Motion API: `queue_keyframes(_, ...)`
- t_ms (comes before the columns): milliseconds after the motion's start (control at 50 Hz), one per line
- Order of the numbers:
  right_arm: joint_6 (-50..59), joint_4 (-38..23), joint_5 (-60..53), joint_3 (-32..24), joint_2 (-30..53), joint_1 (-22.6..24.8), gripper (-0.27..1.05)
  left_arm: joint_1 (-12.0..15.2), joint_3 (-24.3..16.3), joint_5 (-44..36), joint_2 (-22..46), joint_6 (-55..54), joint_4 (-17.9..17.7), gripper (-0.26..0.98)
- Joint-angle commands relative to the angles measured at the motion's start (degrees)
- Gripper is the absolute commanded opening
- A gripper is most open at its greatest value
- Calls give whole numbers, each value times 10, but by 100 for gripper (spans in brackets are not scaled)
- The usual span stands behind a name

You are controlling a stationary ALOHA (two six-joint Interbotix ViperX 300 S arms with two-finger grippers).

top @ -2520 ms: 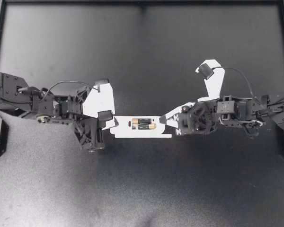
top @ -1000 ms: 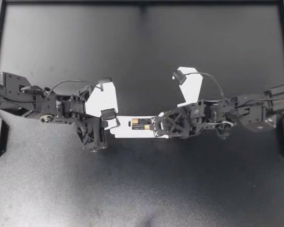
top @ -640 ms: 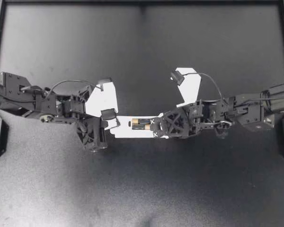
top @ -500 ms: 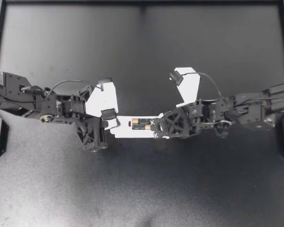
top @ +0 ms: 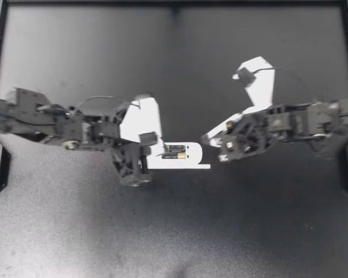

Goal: Place the battery into the slot of the remote controller.

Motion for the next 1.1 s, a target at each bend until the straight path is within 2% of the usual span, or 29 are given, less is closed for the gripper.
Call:
queue_keyframes(0,-2,-2,-10,-1,-14,-6,-9,0,-26,-3,8,1,1,-18)
queue_keyframes(180,-2,-3,-24,7,-11,-6,-9,0,-49,14,37,3,1,-18)
queue_keyframes(420,-2,-8,-28,11,-11,-6,-9,-1,-47,33,64,-4,1,-18)
queue_keyframes(660,-4,-35,-29,7,-18,-9,-9,-1,-42,42,31,-7,0,-18)
queue_keyframes(780,-4,-105,-30,1,-20,-8,-9,-1,-33,41,-9,-7,0,-18)
queue_keyframes(960,-4,-271,-30,-11,-29,1,-9,-1,-6,38,-79,-8,1,-18)
queue_keyframes(1080,-4,-340,-32,-16,-37,4,-9,-1,14,26,-116,-7,0,-18)
